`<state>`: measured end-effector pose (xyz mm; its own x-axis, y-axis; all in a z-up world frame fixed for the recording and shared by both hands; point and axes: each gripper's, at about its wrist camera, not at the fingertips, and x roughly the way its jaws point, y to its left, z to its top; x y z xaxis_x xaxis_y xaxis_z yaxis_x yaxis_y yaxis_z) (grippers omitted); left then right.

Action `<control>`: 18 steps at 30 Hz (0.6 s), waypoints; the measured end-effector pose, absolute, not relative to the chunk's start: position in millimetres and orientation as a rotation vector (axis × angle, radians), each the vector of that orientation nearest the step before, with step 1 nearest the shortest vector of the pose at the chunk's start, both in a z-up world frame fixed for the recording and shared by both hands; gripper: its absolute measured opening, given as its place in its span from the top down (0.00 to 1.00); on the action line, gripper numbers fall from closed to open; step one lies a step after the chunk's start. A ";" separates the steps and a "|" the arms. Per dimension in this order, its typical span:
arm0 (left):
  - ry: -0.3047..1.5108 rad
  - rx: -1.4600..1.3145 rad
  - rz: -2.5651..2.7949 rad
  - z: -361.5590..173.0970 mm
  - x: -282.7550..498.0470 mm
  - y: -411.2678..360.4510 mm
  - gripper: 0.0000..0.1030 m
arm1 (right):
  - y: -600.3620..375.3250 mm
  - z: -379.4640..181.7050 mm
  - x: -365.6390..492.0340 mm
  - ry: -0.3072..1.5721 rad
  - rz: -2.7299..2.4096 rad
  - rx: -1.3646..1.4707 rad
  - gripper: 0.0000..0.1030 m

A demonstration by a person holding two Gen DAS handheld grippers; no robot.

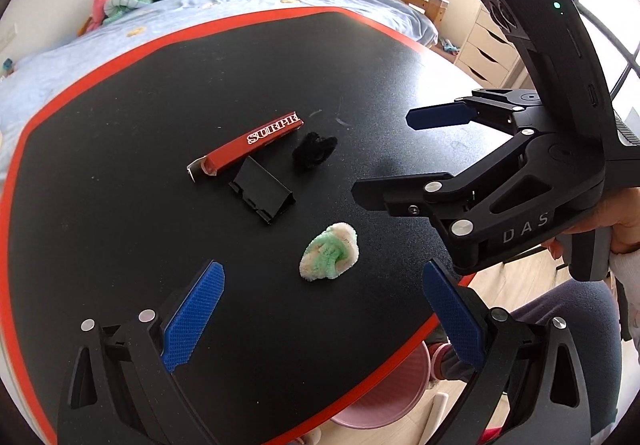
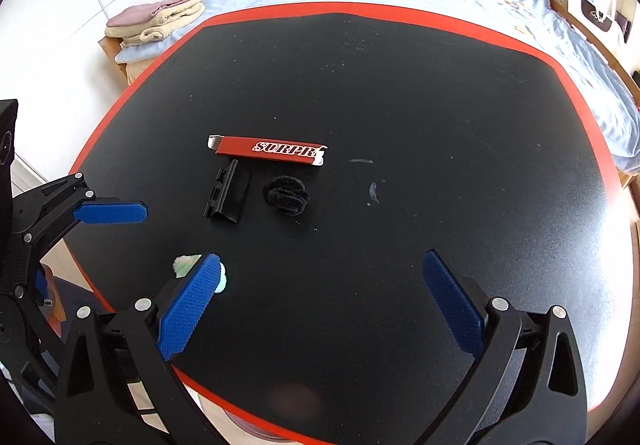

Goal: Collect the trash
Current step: 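Move both tools back over the table toward the plush toy and black hair tie, then grasp the green-and-white plush toy with the left tool while the right tool grasps the black hair tie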

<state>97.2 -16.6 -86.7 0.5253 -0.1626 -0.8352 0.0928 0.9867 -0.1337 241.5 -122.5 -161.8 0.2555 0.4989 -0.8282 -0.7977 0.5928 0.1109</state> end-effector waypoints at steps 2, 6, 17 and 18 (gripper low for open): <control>1.006 -0.075 -0.154 -88.4 99.7 -16.3 0.08 | -117.3 -164.7 243.6 0.958 0.914 -0.372 0.04; 1.002 -0.074 -0.158 -90.9 101.7 -16.3 0.08 | -108.5 -169.7 247.3 0.956 0.924 -0.390 0.19; 1.000 -0.076 -0.171 -93.6 105.4 -18.1 0.34 | -98.4 -166.9 247.9 0.926 0.960 -0.396 0.52; 1.000 -0.074 -0.170 -93.7 105.5 -18.6 0.37 | -97.9 -166.7 247.5 0.926 0.959 -0.397 0.54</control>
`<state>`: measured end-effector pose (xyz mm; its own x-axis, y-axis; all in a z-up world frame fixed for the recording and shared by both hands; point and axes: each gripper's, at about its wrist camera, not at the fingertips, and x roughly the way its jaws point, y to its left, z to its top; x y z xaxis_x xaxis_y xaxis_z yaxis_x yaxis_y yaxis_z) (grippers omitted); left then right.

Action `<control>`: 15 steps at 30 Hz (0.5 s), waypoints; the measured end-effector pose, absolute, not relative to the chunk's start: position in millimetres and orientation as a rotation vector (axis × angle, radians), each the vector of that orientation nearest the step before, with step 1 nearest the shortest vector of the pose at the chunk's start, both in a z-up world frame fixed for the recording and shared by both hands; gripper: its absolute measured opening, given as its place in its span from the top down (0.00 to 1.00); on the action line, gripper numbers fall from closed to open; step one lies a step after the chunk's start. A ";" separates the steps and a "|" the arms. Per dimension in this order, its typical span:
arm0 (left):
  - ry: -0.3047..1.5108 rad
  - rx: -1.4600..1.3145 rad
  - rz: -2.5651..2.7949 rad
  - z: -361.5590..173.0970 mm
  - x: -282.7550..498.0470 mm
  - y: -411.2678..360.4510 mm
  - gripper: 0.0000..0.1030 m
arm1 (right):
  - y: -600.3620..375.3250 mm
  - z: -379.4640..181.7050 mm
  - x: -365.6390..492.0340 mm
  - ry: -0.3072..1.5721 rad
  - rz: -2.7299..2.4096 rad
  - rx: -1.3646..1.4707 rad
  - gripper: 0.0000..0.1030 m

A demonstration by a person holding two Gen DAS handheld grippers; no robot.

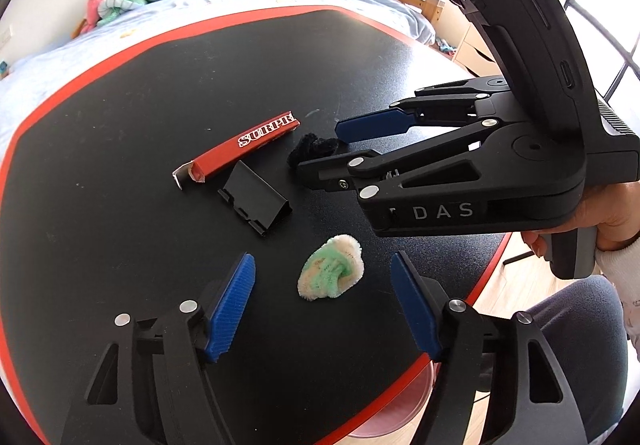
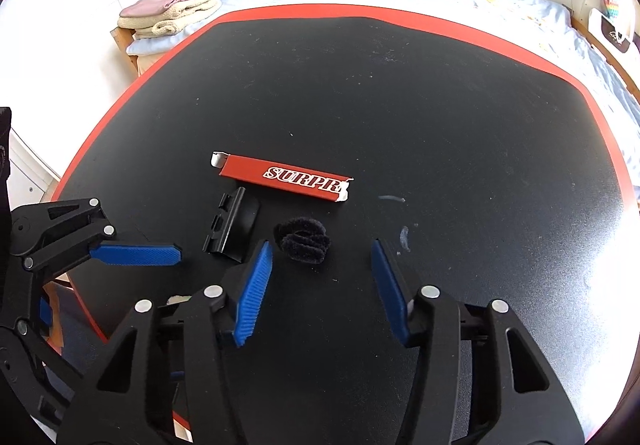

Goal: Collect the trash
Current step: 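Grasp the green-and-white plush toy with the left tool while the right tool grasps the black hair tie, then carry the plush toy and hair tie to the wastebasket and open both tools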

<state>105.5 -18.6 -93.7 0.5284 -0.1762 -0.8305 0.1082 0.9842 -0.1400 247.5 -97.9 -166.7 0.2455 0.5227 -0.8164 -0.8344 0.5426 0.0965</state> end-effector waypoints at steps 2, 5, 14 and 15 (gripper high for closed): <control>1.006 -0.071 -0.166 -94.2 106.0 -18.8 0.46 | -97.9 -166.4 246.8 0.926 0.959 -0.397 0.62; 1.006 -0.074 -0.167 -93.6 106.0 -18.7 0.55 | -98.7 -166.4 246.6 0.926 0.963 -0.399 0.72; 1.016 -0.074 -0.154 -93.8 109.3 -12.3 0.79 | -99.5 -166.9 245.7 0.924 0.953 -0.395 0.88; 1.017 -0.074 -0.153 -93.6 108.9 -12.1 0.80 | -101.5 -166.5 245.3 0.925 0.951 -0.393 0.88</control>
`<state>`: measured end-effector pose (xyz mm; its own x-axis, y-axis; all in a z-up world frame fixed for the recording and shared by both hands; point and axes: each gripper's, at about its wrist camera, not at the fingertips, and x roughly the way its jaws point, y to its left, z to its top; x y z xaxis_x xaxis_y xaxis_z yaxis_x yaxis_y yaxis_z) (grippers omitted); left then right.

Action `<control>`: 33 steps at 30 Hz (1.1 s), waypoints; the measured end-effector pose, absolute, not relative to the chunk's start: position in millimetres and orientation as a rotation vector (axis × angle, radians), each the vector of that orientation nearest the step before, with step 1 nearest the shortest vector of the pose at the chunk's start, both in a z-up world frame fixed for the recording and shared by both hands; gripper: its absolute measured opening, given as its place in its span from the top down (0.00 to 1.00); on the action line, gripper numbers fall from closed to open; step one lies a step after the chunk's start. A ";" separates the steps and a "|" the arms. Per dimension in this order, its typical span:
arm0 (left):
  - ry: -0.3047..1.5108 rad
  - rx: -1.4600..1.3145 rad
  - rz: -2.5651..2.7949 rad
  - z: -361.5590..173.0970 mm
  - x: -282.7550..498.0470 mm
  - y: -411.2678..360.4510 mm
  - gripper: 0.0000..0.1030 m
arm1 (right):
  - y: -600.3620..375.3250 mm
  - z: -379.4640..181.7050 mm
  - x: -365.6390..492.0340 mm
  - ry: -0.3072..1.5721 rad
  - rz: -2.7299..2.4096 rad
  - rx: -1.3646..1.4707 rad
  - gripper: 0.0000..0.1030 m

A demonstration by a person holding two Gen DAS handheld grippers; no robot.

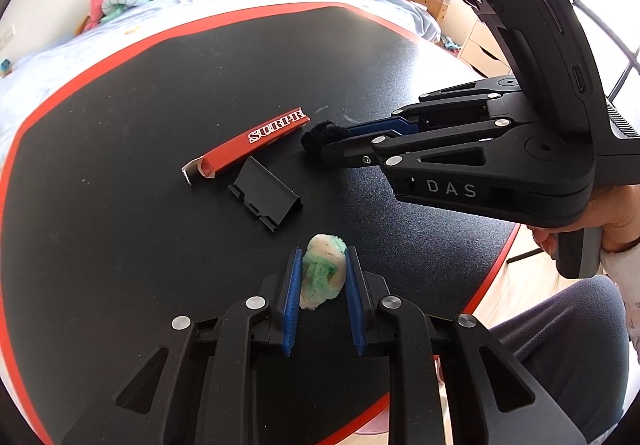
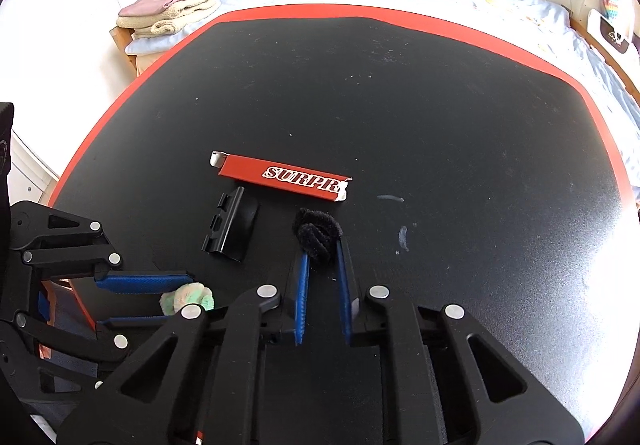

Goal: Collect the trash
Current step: 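Carry the plush toy and hair tie to the wastebasket and open both tools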

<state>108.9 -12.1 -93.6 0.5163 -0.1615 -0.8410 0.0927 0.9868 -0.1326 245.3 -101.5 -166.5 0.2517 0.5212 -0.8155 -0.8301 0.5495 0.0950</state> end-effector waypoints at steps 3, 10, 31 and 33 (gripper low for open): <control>1.020 -0.076 -0.153 -92.1 107.0 -12.0 0.80 | -105.8 -164.3 242.7 0.923 0.946 -0.388 0.88; 1.009 -0.071 -0.144 -78.3 95.4 -14.1 0.80 | -124.3 -147.4 227.2 0.904 0.928 -0.359 0.88; 0.951 -0.038 -0.198 -27.9 24.4 -45.7 0.80 | -215.5 -84.1 109.0 0.826 0.918 -0.286 0.88; 0.945 -0.037 -0.207 -24.9 16.6 -49.5 0.80 | -223.6 -82.6 98.5 0.826 0.916 -0.283 0.88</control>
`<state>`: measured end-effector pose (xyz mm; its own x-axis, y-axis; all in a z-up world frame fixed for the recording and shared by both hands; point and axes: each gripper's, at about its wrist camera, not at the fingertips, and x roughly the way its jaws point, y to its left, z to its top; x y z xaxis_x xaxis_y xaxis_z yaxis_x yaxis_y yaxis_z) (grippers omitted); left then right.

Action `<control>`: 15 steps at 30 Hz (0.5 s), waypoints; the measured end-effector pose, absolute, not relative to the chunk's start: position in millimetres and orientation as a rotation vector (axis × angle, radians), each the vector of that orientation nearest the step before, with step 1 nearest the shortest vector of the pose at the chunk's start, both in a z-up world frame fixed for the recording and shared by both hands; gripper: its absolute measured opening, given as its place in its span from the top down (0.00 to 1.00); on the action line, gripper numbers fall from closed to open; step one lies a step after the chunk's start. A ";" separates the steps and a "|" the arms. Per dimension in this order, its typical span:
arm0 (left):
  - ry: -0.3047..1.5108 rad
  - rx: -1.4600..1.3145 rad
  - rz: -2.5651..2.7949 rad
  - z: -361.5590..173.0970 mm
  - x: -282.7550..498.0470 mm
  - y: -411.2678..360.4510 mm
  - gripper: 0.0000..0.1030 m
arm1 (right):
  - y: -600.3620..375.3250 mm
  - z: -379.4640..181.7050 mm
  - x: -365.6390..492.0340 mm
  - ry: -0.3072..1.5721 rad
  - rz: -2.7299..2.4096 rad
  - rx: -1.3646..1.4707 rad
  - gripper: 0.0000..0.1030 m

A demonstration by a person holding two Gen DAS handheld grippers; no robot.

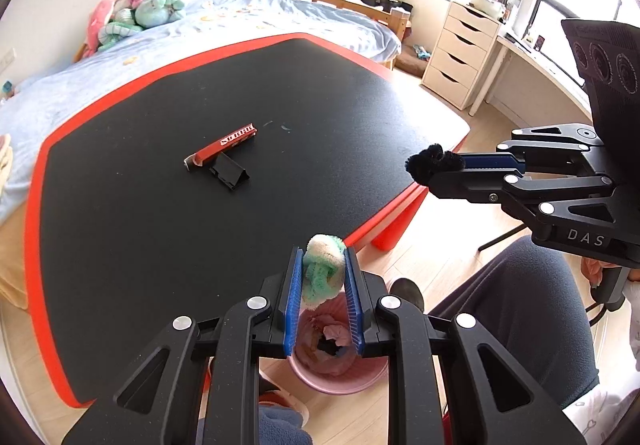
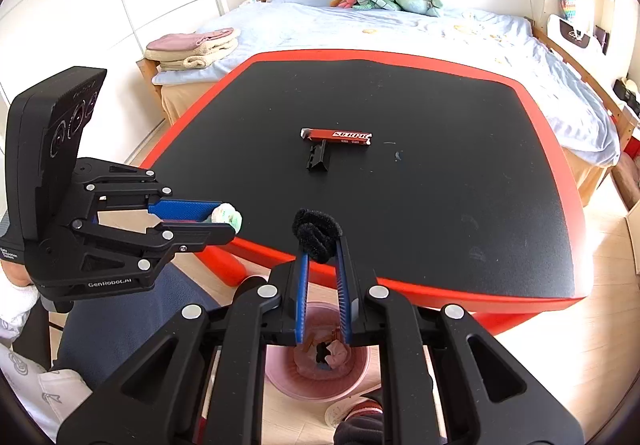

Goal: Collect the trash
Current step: 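Carry the plush toy and hair tie to the wastebasket and open both tools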

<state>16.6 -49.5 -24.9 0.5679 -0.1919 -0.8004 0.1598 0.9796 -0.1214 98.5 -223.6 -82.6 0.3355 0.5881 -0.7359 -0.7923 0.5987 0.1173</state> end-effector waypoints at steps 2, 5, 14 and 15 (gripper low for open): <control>0.940 -0.036 -0.214 -22.9 11.1 -52.1 0.80 | -231.0 -83.4 88.3 0.834 0.916 -0.278 0.88; 0.938 -0.033 -0.222 -21.8 2.3 -56.3 0.80 | -240.7 -87.4 73.2 0.846 0.915 -0.279 0.88; 0.950 -0.035 -0.238 -23.7 -14.0 -65.8 0.80 | -252.4 -103.8 46.3 0.893 0.936 -0.261 0.88; 0.951 -0.035 -0.240 -23.6 -14.4 -66.9 0.80 | -252.6 -104.3 45.1 0.894 0.938 -0.260 0.88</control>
